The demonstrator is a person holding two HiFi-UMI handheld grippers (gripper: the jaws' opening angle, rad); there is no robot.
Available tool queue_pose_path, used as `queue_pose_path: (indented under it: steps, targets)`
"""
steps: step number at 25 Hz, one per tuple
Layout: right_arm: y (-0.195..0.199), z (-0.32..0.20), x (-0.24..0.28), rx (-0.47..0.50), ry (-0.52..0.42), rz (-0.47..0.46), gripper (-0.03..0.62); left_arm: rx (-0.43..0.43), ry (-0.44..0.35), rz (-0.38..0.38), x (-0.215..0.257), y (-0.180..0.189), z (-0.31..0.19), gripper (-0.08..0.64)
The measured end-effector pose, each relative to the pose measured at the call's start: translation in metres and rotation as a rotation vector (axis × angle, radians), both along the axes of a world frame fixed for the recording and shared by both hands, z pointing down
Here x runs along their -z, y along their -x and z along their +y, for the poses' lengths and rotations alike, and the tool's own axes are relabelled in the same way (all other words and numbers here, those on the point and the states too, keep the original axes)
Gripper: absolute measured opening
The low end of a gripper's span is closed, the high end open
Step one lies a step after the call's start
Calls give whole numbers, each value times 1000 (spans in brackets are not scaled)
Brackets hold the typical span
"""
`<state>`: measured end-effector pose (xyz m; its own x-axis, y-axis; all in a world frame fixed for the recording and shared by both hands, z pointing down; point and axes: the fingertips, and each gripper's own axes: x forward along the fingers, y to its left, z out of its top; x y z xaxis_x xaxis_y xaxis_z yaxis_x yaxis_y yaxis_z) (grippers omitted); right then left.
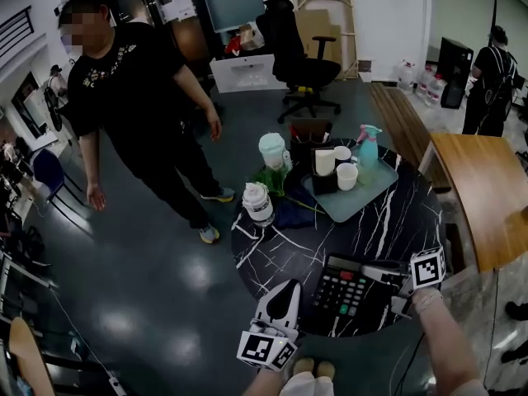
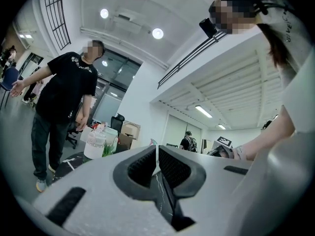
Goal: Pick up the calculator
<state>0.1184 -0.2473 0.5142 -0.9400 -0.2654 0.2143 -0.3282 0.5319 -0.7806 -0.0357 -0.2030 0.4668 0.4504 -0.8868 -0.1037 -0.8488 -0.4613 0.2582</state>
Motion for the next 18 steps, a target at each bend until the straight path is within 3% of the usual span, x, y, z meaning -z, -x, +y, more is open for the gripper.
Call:
queue_pose_path:
  steps: [10, 18]
  targets:
    - [0, 1, 80, -4, -77, -70, 54, 1, -68, 1, 53, 3, -7, 9]
    - [-1, 3, 96, -33, -92, -126, 54, 13, -81, 15, 66, 7, -7, 9]
